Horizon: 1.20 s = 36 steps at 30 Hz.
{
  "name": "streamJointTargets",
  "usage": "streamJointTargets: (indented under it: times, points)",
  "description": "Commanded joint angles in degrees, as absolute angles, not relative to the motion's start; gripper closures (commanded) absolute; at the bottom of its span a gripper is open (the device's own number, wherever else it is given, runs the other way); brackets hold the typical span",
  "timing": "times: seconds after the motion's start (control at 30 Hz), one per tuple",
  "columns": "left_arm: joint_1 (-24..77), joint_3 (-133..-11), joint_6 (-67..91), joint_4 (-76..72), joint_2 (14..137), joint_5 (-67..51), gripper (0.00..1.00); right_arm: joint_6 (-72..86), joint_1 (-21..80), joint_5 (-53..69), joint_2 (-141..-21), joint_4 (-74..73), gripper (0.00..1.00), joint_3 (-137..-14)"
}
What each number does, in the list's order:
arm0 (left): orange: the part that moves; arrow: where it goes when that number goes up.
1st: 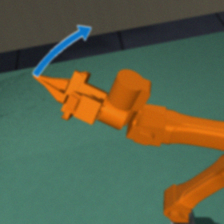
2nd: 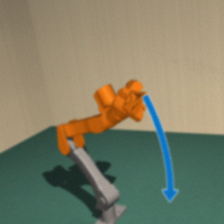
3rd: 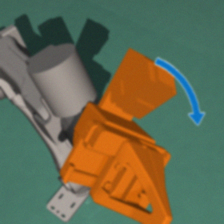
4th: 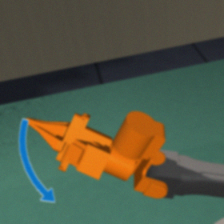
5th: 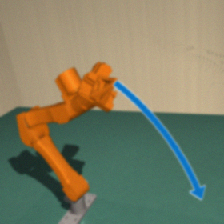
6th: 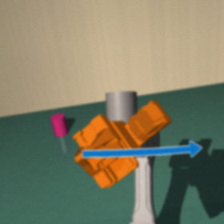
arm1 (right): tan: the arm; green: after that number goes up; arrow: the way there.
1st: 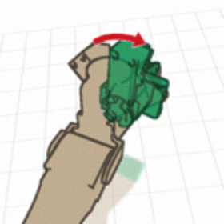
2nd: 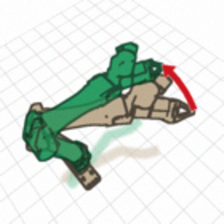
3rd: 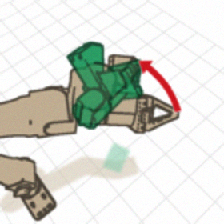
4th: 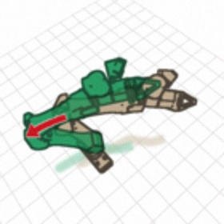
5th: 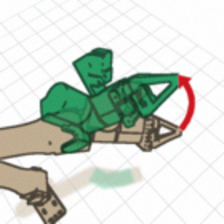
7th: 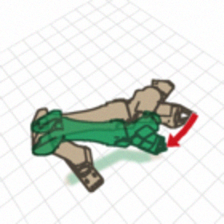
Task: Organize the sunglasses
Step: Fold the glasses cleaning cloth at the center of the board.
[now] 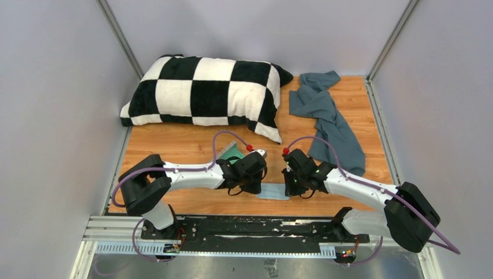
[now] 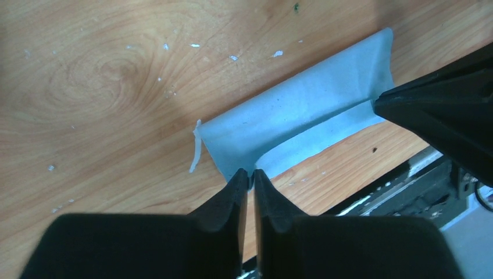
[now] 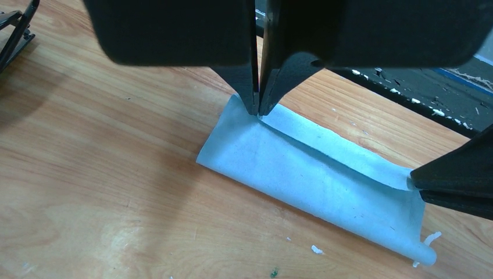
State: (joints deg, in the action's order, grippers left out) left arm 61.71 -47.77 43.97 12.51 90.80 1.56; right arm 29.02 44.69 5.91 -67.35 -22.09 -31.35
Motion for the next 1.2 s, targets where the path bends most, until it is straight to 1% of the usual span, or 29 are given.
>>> streamJointTargets:
  times: [0.0,0.07,0.13,0.27,0.43,0.5,0.67,0.77,0.93,1.17]
  points:
    - [62.1,-47.0,44.6,12.7,90.8,2.8,0.78,29.5,45.9,4.6,-67.4,-23.9,0.87,-30.7]
    - [62.1,-47.0,44.6,13.2,90.0,2.9,0.71,29.4,45.9,4.4,-66.8,-24.5,0.83,-30.9]
    - [62.1,-47.1,44.6,14.1,88.7,3.1,0.66,29.4,45.9,4.2,-65.8,-25.5,0.78,-31.2]
    - [62.1,-46.9,45.0,15.4,84.9,4.4,0.63,29.4,45.9,3.9,-63.2,-27.4,0.71,-32.7]
    - [62.1,-46.4,45.9,13.4,82.1,4.7,0.64,30.1,45.9,2.9,-60.6,-27.5,0.70,-34.2]
    - [62.1,-45.6,47.1,10.3,82.3,3.9,0.67,30.1,45.8,1.8,-61.1,-26.8,0.73,-34.5]
    - [62.0,-46.2,48.1,5.5,86.5,0.6,0.75,29.9,45.7,1.1,-65.9,-25.1,0.90,-35.3]
    - [62.0,-46.7,48.4,4.6,89.8,-0.8,0.78,30.1,45.8,2.9,-68.1,-23.5,0.97,-34.6]
    - [62.0,-44.7,49.8,2.0,90.7,-4.1,0.80,30.1,45.8,5.6,-68.0,-22.6,1.00,-33.1]
    - [62.1,-42.6,50.3,3.0,87.7,-4.6,0.80,29.7,46.0,9.0,-65.8,-22.6,1.00,-30.0]
